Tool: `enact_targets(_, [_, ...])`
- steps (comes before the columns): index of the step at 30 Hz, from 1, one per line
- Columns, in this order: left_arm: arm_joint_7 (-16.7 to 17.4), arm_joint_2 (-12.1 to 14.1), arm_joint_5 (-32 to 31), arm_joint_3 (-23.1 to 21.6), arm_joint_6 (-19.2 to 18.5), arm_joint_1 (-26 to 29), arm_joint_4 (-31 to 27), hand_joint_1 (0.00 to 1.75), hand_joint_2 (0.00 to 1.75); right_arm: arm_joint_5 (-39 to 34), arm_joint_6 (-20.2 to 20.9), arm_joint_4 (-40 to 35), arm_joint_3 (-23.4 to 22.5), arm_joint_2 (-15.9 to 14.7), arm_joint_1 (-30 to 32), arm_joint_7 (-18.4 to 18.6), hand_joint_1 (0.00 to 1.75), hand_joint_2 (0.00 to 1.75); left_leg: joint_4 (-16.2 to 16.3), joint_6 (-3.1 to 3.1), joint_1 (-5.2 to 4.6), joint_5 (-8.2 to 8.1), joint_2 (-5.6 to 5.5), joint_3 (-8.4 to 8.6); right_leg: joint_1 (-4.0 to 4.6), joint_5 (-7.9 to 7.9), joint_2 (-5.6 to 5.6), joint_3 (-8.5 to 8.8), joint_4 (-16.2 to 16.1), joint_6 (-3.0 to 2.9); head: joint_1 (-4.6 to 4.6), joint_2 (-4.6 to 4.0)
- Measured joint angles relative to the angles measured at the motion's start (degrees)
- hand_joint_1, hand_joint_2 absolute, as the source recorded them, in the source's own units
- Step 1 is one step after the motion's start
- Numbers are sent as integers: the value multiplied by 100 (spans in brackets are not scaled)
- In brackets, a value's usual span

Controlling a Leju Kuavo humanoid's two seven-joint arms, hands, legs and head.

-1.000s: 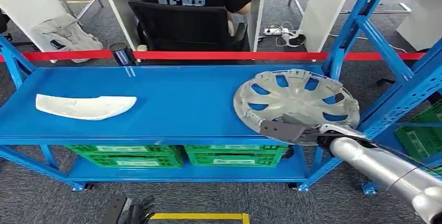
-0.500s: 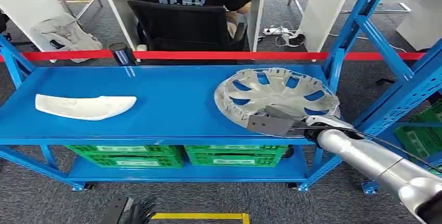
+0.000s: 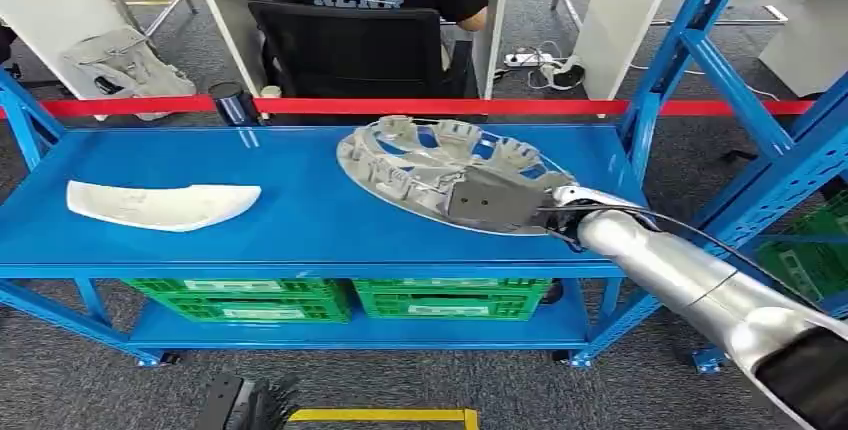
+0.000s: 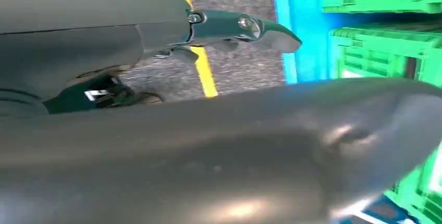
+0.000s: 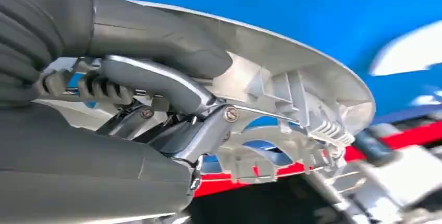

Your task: Take the parts from the cabinet and place them on the table.

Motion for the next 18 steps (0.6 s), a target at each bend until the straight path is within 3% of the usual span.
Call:
enact_targets(8, [-194,0,-31,-2,-4,2,-4,0,0,-594,194,-759,-96,192,98,-79,175,175,0,0,0,0,-6,-4,0,-1,-3,-2,-1,0,0,-2])
enact_targets(18, [-354,11,-129,-44,-39,-11,-20,0,0,-1297,590,-1765,-120,194,190,-74,175,175,1,0,0,0,-2,-3,-1,0,-1,-3,-2,0,0,-2])
